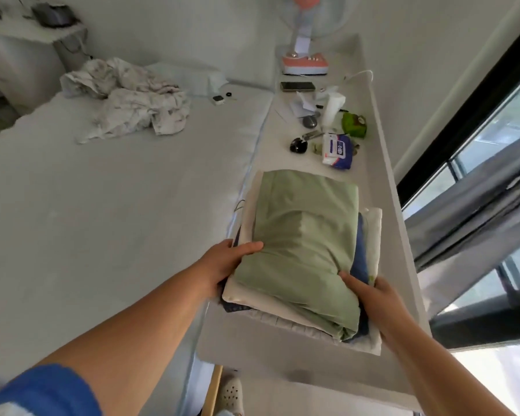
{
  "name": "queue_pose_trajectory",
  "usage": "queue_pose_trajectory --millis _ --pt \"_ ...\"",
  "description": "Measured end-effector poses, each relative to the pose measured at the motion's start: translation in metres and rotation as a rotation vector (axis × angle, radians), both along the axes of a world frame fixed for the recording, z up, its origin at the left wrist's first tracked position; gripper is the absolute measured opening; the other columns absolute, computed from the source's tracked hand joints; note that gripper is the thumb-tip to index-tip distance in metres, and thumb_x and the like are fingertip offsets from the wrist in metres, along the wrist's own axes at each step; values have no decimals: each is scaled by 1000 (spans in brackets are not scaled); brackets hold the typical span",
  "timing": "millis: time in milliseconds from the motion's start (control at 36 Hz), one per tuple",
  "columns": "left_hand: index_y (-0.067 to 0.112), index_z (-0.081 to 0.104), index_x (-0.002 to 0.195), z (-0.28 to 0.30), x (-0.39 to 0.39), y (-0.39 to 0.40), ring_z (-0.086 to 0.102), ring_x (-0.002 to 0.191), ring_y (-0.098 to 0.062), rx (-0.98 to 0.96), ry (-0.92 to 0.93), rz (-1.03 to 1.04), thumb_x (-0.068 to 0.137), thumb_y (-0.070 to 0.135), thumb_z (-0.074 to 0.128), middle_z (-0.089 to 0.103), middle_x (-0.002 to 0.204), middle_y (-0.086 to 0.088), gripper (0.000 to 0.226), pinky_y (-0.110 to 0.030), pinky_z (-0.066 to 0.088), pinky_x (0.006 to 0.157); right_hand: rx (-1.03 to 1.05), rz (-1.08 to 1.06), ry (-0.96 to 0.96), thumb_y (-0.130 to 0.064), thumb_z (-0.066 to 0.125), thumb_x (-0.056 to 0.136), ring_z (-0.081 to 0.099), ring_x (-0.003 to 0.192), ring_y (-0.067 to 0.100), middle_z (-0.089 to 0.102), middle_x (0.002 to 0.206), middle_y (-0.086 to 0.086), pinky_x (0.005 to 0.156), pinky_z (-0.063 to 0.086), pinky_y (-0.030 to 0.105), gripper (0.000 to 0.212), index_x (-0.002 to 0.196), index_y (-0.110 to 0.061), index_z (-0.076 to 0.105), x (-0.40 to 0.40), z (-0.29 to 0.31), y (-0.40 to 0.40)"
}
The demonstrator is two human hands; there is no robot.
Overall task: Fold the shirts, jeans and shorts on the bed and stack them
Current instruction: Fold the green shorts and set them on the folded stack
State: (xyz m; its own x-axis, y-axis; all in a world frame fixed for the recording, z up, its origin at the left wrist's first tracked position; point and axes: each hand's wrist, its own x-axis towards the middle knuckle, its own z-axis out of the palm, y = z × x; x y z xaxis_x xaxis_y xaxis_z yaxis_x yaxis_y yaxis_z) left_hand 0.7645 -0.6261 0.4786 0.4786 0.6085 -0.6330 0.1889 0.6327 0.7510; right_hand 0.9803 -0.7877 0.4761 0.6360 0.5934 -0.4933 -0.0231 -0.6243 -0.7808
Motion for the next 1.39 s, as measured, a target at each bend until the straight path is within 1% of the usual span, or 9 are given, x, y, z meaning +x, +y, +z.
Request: queue_pose_trajectory --millis 167,333,417,500,611,722,889,1056,1389 --pt "9 61 114 -25 27 31 68 95 -25 -91 26 -132 79 24 73 72 102 -8 40 -34 53 82 -96 -72 35 -40 74 75 59 85 22 62 90 4 74 47 35 44 103 -14 52 12 -19 19" --pt "5 57 120 -50 37 41 65 97 -25 -68 136 -133 76 34 75 69 106 -9 56 -35 51 84 -188 -138 99 -44 74 74 53 81 21 56 90 3 77 44 35 53 108 -13 47 17 -32 31" --pt "5 49 130 -51 39 47 59 108 -25 15 228 -194 73 43 75 60 124 -10 73 -39 46 97 -239 -124 91 -45 73 75 53 92 24 57 115 12 81 43 35 65 123 -11 46 17 -28 33" --pt "14 33 143 -40 39 53 42 129 -24 331 383 -243 61 64 68 42 145 -5 102 -41 34 108 -213 -96 -117 -47 72 75 48 116 28 45 137 11 93 40 41 82 140 -16 33 22 -22 36" --pt "26 29 145 -4 52 54 23 134 3 1023 264 -241 77 58 51 31 146 14 78 -19 21 110 -56 58 -490 -65 52 77 17 141 20 16 155 -4 111 19 42 89 149 -31 12 13 -3 58" --pt "32 19 148 11 96 57 1 145 -18 1398 285 -641 89 45 40 8 158 0 64 -40 5 114 -45 402 -682 -81 19 71 -4 143 10 0 157 -12 113 1 34 88 148 -39 11 -9 -1 89" --pt "43 -7 146 -34 118 79 -15 144 -20 1179 637 -991 92 61 25 -15 158 0 66 -44 -5 115 -159 529 -725 -84 4 71 -25 134 -1 -18 154 -13 109 -16 28 90 148 -38 -3 -17 -25 84" --pt "46 -9 144 -47 124 84 -11 145 -19 1141 683 -1008 87 67 25 -12 158 2 70 -43 -6 114 -107 666 -833 -87 10 73 -28 136 -1 -21 149 -18 106 -27 21 86 144 -42 -8 -27 -27 54" --pt "35 0 149 -11 71 31 -25 138 -6 1270 572 -864 84 69 35 -18 156 5 81 -36 -10 113 -85 719 -815 -85 20 70 -26 131 -4 -10 156 -13 107 -21 23 89 146 -44 -4 -32 -25 30"
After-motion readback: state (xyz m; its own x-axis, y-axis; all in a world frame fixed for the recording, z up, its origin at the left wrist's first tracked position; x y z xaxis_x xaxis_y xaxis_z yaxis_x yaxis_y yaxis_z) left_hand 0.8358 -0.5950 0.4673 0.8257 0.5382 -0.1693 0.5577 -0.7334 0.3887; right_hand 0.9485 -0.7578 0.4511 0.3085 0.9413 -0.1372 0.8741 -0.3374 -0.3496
